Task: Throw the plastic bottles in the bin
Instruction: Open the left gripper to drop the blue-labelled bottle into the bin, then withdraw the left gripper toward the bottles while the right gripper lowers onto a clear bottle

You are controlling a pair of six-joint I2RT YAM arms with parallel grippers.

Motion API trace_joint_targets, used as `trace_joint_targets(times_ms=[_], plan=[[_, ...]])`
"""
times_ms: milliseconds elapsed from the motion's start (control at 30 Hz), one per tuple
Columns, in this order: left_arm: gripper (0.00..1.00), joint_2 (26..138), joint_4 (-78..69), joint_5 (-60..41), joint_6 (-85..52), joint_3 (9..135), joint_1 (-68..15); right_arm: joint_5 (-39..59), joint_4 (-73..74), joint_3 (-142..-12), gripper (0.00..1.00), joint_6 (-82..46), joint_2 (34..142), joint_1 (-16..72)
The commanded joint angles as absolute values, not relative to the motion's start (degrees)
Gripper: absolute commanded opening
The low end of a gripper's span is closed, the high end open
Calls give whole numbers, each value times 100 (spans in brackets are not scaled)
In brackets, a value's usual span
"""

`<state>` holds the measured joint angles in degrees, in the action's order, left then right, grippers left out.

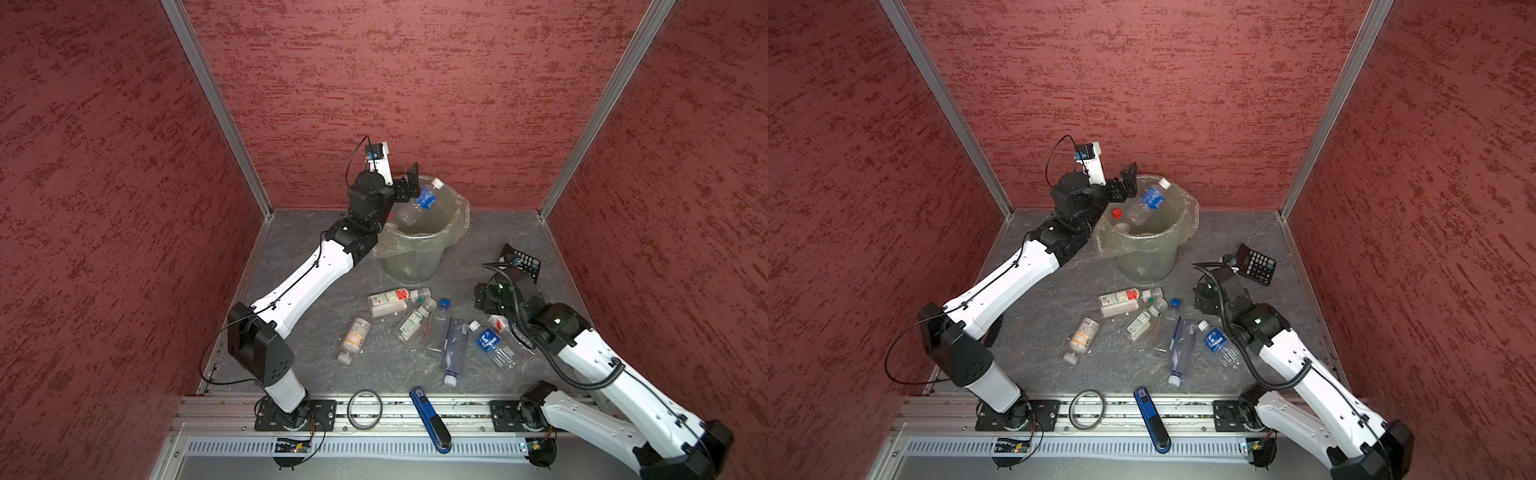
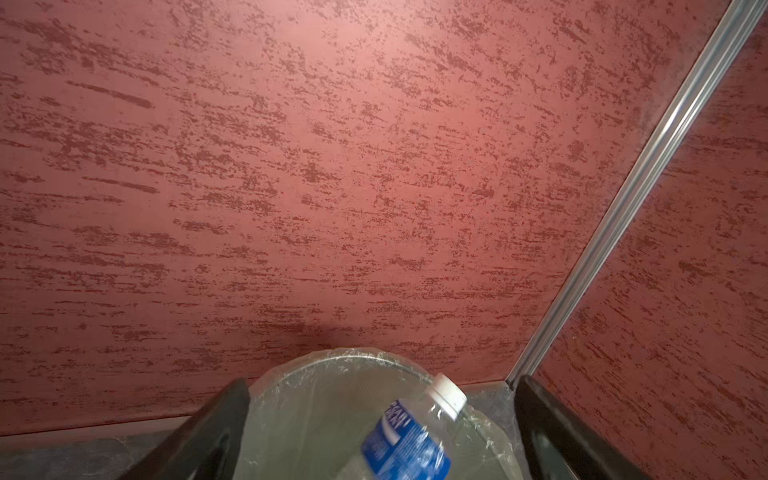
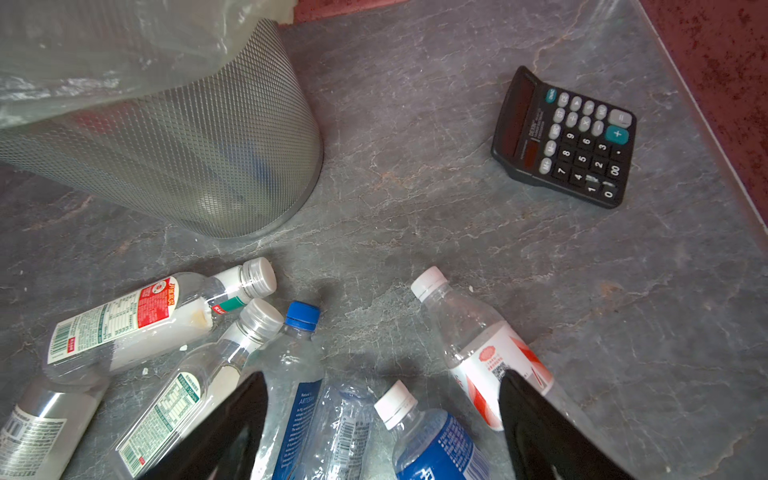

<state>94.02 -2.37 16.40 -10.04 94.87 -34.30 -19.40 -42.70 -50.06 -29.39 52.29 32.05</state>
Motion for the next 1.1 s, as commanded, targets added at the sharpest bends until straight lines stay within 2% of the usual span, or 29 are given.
trace_joint_targets(times_ms=[0,200,567,700,767,867,1067], plan=[[99,8784,-197,1437,-952,9108,-3425,-1905,-4211,-4966,88,-3019,5146,3208],[99,7584,-336,1835,-564,8228,-3766,-1784,-4268,-5093,88,-2963,5236,3211],[99,6324,1444,1781,-1079,7131,-3648,-2113,-5176,-5700,88,-3090,6658,3214],[99,5854,1730,1744,-1417,6142,-3555,-1045,-4907,-5798,86,-2809,6917,3291],[99,5657,1863,1715,-1621,5689,-3471,-868,-4843,-5841,85,-2986,6886,3363],[100,5390,2148,1618,-2049,5084,-3309,-1193,-5192,-6007,83,-3434,7053,3629],[99,4976,2243,1363,-2508,4177,-3302,-1379,-5536,-5843,82,-4750,7069,4574]])
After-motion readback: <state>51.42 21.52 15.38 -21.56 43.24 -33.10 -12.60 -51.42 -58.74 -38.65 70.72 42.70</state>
